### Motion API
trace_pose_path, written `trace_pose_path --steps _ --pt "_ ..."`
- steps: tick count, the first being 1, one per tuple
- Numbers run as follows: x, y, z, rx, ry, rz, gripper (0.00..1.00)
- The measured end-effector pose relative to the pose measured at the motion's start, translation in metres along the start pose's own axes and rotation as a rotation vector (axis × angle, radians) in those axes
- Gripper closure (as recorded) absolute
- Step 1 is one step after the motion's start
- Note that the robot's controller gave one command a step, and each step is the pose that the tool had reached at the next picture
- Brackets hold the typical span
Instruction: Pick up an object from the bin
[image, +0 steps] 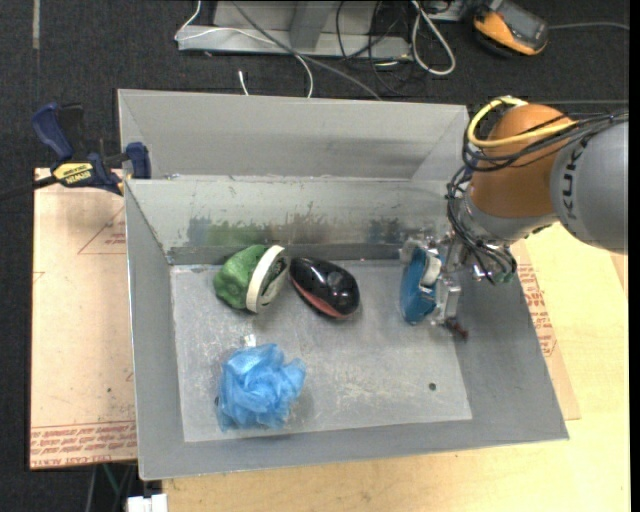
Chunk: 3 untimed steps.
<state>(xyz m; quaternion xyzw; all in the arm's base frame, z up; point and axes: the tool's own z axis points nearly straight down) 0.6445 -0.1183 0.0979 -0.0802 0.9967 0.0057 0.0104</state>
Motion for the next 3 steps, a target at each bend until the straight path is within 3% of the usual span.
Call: trace_pose_path --steps 1,2,3 --pt "0.005 -0.005 0.019 0.000 0.011 0.106 1.00" --pt "0.007 -0.006 0.004 0.010 0.013 0.176 1.00" --pt "0.017 -0.010 -0.098 0.003 0.018 0.122 1.00"
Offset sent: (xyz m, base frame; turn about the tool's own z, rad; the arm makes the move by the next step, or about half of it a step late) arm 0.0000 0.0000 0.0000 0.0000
